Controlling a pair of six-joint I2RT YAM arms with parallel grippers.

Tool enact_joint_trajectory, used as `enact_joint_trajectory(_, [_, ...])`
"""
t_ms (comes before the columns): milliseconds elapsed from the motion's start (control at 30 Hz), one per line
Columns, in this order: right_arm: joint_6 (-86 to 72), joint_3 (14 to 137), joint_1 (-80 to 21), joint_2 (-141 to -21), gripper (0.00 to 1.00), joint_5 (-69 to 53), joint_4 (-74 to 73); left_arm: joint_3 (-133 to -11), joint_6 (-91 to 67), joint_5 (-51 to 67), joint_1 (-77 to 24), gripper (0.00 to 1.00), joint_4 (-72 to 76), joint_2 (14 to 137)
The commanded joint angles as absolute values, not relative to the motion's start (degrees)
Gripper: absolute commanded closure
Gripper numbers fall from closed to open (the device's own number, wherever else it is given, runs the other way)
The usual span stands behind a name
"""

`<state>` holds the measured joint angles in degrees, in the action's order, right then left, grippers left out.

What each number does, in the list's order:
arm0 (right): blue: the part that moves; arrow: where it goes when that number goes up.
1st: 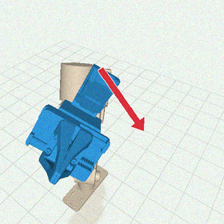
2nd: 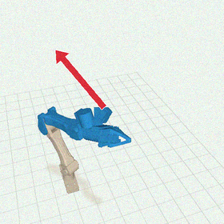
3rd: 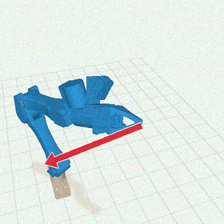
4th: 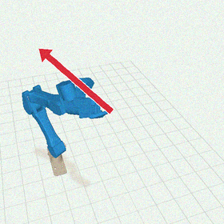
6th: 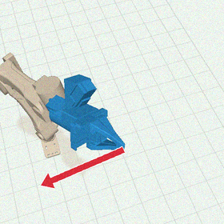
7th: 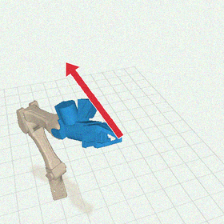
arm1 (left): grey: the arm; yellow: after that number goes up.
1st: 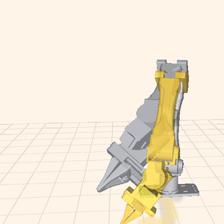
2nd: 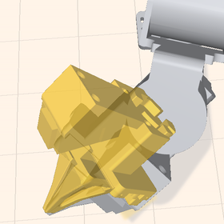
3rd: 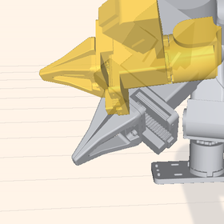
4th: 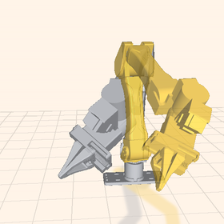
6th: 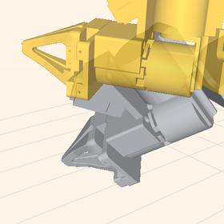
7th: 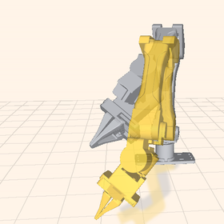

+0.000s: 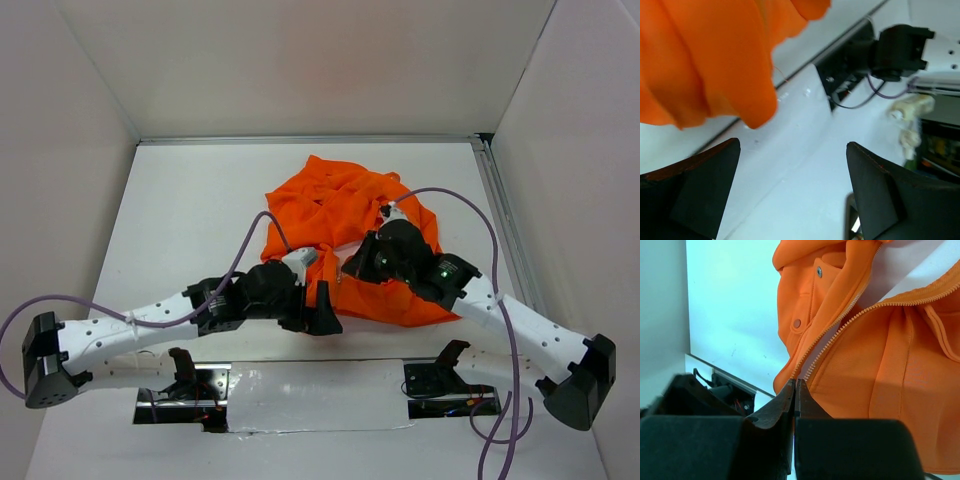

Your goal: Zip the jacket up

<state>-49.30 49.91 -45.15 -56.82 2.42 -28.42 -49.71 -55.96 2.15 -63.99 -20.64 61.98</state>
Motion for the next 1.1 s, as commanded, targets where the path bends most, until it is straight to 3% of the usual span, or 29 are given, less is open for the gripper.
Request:
enact_joint_trajectory(0, [-51.0, 52.3, -43.9, -57.5, 1.00, 1.2, -24.5, -49.5, -60.5, 10.5, -64.4, 0.01, -10.3, 62.8])
enact_joint_trajectory(267, [-53.4, 48.9, -42.5, -54.9, 1.00, 0.3, -22.1, -54.1, -76.1, 0.4, -64.4, 0.01, -11.3, 70.7])
enact_joint_trajectory(467, [-54.4, 47.2, -41.5, -52.7, 1.00, 0.3, -21.6, -53.3, -92.0, -14.1, -64.3, 0.17, -18.4, 71.9])
enact_joint_trajectory(633, [-55.8, 45.0, -41.4, -53.2, 1.00, -2.2, -20.6, -54.3, -94.1, -21.1, -64.4, 0.35, -19.4, 71.0])
enact_joint_trajectory(733, [-56.2, 44.2, -41.3, -52.6, 1.00, -0.4, -21.0, -53.9, -91.6, -22.5, -64.4, 0.39, -16.5, 70.3])
enact_joint_trajectory(833, [-55.7, 44.6, -41.0, -53.0, 1.00, -0.2, -21.7, -51.6, -86.8, -21.5, -64.4, 0.50, -9.5, 70.1])
enact_joint_trajectory(1000, [-54.6, 46.0, -41.0, -55.4, 1.00, -0.2, -21.4, -52.5, -84.2, -19.8, -64.3, 0.88, -10.1, 70.9])
enact_joint_trajectory(1033, [-53.2, 46.1, -41.0, -56.2, 1.00, 1.1, -20.8, -52.3, -83.6, -19.3, -64.4, 1.00, -10.1, 70.8])
enact_joint_trajectory(1067, [-52.2, 46.8, -41.0, -56.6, 1.00, 1.4, -20.5, -52.1, -83.4, -18.7, -64.4, 1.00, -10.3, 70.7])
